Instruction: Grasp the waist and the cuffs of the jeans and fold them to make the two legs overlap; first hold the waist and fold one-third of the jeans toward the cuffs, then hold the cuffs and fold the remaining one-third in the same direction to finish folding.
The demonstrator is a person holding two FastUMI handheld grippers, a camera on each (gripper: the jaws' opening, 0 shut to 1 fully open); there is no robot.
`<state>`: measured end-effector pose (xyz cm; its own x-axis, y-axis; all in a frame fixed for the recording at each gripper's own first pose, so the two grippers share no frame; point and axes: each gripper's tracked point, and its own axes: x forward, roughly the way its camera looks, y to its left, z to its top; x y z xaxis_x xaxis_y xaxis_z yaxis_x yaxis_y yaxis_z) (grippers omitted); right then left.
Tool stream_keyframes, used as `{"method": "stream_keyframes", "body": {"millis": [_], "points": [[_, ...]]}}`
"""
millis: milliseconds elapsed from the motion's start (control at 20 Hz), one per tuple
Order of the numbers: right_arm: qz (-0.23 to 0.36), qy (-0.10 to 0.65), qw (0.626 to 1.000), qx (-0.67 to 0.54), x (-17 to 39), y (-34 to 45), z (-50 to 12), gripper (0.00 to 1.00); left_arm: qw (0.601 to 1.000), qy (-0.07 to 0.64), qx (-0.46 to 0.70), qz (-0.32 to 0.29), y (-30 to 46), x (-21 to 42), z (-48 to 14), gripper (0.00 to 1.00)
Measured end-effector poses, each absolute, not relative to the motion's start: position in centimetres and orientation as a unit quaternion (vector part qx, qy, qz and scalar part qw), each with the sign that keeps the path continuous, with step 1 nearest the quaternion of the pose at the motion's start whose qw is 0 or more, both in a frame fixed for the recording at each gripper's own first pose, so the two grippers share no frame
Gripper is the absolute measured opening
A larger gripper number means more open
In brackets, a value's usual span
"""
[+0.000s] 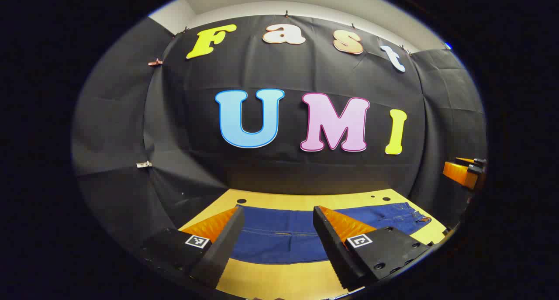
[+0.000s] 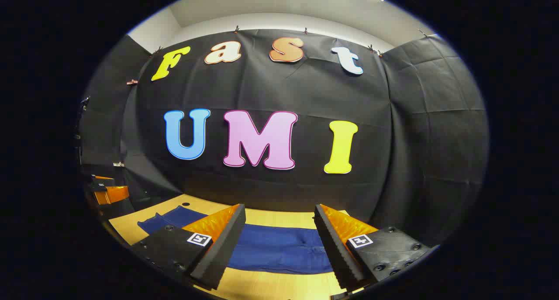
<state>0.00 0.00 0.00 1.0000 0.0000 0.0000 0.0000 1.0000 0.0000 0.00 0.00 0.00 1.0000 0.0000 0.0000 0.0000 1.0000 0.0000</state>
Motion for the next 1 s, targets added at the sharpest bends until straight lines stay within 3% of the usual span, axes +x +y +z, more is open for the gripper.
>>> {"method": "stream_keyframes", "body": {"millis": [550,1000], "points": [[0.006,-0.015,1.000,0.001,-1.5,2.6,1.6,0.97,0.998,0.007,0.012,-0.066,0.6,-4.7,-0.6,0.99],[0.000,-0.009,0.999,-0.031,-2.2,3.9,1.1,0.97,0.996,0.010,0.039,-0.079,2.3,-3.8,-2.6,0.98]]}}
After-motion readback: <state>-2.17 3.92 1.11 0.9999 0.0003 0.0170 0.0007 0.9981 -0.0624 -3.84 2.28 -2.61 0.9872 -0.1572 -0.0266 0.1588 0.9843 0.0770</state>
